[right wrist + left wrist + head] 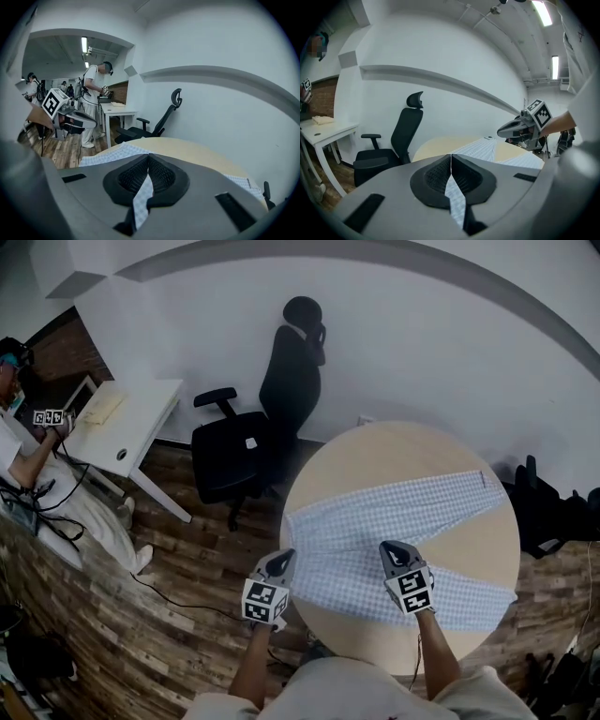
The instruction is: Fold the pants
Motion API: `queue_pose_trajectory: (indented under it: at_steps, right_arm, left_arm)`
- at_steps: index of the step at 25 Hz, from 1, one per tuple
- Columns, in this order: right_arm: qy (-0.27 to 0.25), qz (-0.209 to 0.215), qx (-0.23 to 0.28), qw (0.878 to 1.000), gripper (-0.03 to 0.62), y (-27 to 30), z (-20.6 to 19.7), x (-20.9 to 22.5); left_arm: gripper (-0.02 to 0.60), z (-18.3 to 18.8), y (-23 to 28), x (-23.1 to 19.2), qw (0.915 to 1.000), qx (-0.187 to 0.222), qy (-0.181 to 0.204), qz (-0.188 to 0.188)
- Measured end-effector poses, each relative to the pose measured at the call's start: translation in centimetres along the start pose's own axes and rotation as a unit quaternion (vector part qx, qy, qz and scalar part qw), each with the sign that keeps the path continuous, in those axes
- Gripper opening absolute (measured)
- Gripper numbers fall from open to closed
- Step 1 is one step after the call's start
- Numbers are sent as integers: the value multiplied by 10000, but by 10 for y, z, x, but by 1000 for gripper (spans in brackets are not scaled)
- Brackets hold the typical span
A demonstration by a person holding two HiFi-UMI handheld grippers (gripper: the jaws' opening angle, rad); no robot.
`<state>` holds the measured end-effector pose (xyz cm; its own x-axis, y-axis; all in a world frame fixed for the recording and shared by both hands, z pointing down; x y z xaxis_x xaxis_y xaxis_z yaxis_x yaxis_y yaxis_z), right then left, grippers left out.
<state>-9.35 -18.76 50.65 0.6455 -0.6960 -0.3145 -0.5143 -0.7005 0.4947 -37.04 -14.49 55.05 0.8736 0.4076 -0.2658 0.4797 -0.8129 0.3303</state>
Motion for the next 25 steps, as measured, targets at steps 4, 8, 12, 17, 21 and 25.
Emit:
queue_pose_trajectory:
  at_steps: [4, 8, 12, 17, 21, 25]
  right_arm:
    - [-280, 111, -60, 9995, 28, 33, 10, 19]
    - [-602, 310, -99, 9977, 28, 60, 8, 38]
    - [-896, 554, -197, 9942, 28, 91, 0, 58]
    - [-1189, 890, -182, 9887, 29, 130, -14, 78]
    - [-1266, 1199, -229, 9844, 28, 166, -22, 86]
    - [-1461, 1496, -334, 9773, 28, 197, -29, 97]
  left_arm:
    - [32, 2, 23, -22, 9998, -188, 61, -81]
    - [32, 1, 44, -33, 9990, -388, 199, -102]
    - [32, -4, 65, -39, 9974, -627, 340, -46]
    - [32, -6, 93, -46, 9955, -802, 474, 154]
    - [32, -2, 110, -63, 9939, -922, 482, 358]
    - [32, -6, 129, -81, 9845, -1415, 945, 423]
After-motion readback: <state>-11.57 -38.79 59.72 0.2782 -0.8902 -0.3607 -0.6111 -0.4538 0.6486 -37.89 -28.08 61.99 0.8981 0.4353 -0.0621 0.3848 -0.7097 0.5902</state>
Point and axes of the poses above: the fingertips, and each gripper's own axes: y forward along the fingers, x to its right, z out of its top, the point moved 7 cm from there along -y, backward along the fingers, and after that the axes turned 8 degrees about -y, right-handed, at the moved point
